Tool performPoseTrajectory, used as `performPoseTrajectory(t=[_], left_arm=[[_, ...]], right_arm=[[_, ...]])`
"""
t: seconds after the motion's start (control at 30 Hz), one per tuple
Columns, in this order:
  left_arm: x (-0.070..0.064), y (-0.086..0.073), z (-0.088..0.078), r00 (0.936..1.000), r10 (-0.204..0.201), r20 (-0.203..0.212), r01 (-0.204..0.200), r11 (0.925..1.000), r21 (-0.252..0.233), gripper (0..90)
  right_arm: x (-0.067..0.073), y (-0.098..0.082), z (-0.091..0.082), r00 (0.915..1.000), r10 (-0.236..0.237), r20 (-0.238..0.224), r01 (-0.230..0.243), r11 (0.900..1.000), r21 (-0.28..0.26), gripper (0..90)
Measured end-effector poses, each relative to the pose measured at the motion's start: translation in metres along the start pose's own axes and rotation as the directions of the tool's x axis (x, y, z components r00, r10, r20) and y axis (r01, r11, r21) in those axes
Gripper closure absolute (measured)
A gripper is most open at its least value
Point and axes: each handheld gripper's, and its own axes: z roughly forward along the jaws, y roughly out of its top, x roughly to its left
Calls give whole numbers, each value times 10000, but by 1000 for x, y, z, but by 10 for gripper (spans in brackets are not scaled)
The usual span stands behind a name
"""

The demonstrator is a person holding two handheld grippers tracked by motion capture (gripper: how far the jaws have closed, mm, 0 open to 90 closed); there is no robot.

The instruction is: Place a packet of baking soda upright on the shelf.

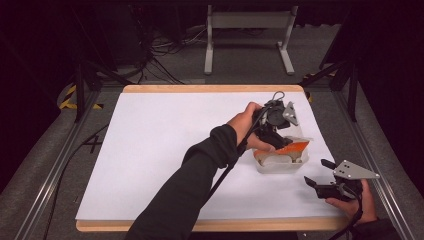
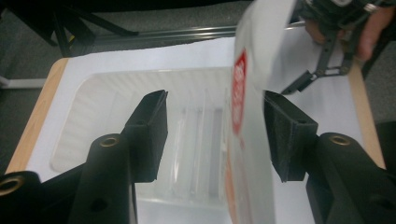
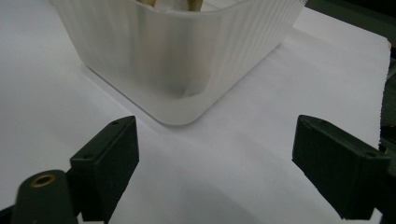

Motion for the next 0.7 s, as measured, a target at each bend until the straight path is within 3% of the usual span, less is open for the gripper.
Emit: performPoseTrajectory(t=[0.17, 0.3, 0.37, 0.6, 0.7], left_arm=[[-1, -23, -8, 9989, -265, 374, 273, 9994, -200, 586], [-3, -37, -6, 9968, -410, 679, 465, 9956, -811, 814], [-4, -40, -5, 9974, -405, 597, 461, 9943, -964, 895], [-4, -35, 2, 9984, -442, 360, 490, 9879, -1472, 898], [-3, -35, 5, 9975, -655, 279, 693, 9831, -1692, 898]], right_arm=[[1, 1, 1, 10000, -13, 10, 13, 10000, 14, 151], [2, 2, 1, 10000, -61, 24, 61, 10000, 27, 153], [1, 2, 1, 10000, -29, 19, 29, 10000, 50, 154], [2, 1, 2, 10000, -81, -25, 81, 9999, 64, 157], [2, 1, 3, 10000, -48, 0, 48, 9999, 106, 159]])
